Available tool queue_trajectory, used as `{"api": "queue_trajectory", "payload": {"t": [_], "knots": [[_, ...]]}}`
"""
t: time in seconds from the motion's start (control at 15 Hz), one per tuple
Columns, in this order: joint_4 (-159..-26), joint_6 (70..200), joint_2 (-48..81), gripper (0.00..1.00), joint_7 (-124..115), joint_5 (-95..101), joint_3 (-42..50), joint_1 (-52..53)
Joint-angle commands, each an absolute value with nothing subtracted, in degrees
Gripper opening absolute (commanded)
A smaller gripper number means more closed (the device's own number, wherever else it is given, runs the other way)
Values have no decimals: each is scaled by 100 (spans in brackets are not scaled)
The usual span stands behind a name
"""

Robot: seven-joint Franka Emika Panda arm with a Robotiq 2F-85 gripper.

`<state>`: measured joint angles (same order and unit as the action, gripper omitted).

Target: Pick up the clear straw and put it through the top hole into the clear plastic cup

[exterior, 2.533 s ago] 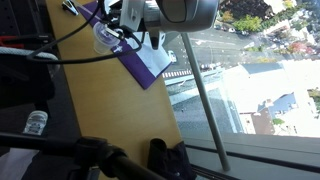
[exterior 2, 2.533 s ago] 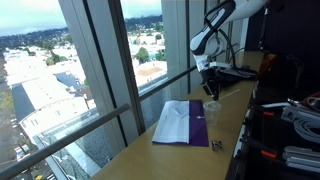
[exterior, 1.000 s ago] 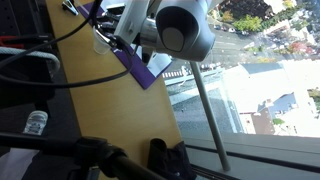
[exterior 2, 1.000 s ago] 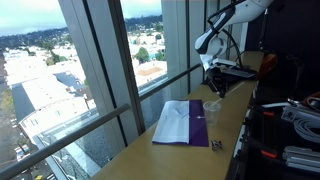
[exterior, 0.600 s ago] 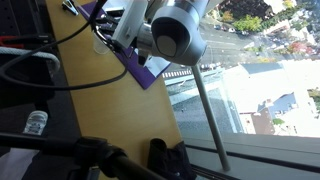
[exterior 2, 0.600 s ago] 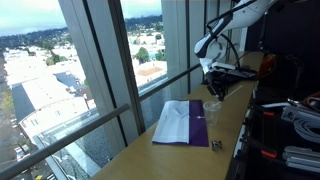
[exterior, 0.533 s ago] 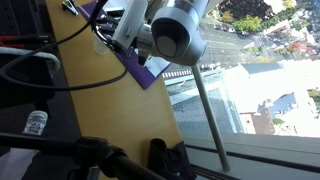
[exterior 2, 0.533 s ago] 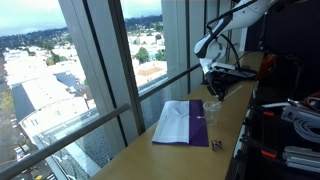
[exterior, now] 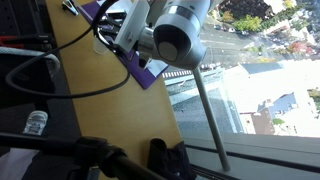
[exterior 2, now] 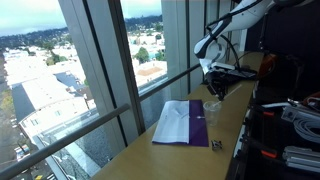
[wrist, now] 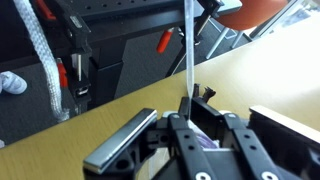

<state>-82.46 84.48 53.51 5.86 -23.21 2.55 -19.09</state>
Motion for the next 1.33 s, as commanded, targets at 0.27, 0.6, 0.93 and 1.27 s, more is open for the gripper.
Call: {"api": "queue_trajectory", "payload": {"t": [0.27,0.6,0.93,1.27], "knots": [[-7717,8039,5729,3,458,-2584,241,-2108],[-7449,7930,5925,3,427,-2622,219,-2182],[-7247,7854,6066,43,403,-2679,186,-2193],[-7044,7689,6153,79,418,-2739,149,-2187]]}}
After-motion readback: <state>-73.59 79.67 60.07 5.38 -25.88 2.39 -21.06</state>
